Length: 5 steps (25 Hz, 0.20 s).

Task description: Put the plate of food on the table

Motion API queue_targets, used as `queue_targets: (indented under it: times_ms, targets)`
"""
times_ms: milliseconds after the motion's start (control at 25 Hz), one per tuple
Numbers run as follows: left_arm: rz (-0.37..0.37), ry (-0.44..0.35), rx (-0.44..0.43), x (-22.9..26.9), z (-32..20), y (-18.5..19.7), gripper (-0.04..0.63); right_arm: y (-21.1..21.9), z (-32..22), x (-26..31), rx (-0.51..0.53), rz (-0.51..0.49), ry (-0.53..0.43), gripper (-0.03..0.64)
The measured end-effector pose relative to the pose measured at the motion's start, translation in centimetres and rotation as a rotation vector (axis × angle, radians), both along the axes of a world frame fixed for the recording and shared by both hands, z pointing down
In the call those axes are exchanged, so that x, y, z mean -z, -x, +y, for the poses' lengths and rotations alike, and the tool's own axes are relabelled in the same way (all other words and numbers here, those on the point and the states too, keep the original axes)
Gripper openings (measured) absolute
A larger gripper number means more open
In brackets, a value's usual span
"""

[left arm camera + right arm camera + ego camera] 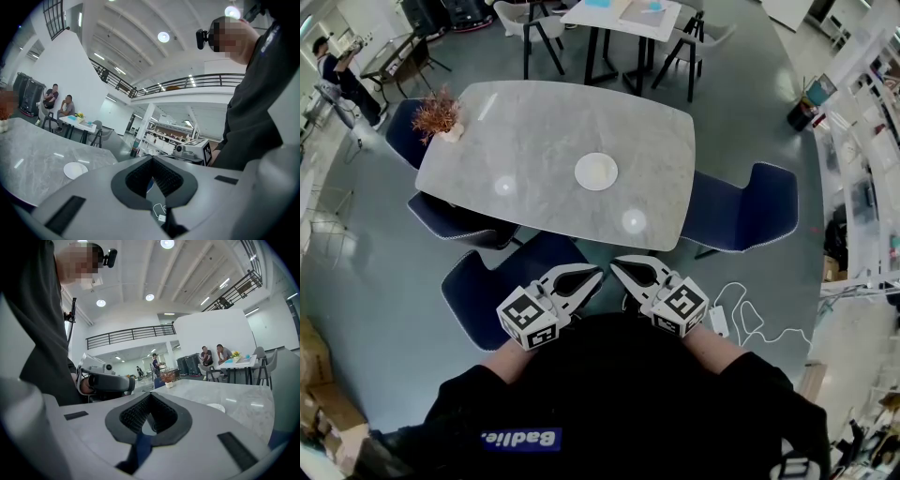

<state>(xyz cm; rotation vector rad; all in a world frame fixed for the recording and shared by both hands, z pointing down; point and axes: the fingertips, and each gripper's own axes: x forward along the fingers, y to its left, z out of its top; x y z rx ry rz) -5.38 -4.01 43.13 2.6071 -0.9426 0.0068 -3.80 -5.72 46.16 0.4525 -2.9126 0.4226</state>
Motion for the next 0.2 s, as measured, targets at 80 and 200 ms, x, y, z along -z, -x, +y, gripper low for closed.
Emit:
queue_targets:
  times_ms: [80, 200]
  targets:
    - [-0.001, -0.003, 0.001, -0.05, 0.01, -0.05, 0.008, -0.06, 0.01, -0.13, 0.000, 0.003, -0.003, 0.011]
    - [-0.001, -0.005, 0.002, -0.16, 0.00, -0.09, 0.008, -0.07, -0.11, -0.23, -0.001, 0.002, -0.010, 0.011]
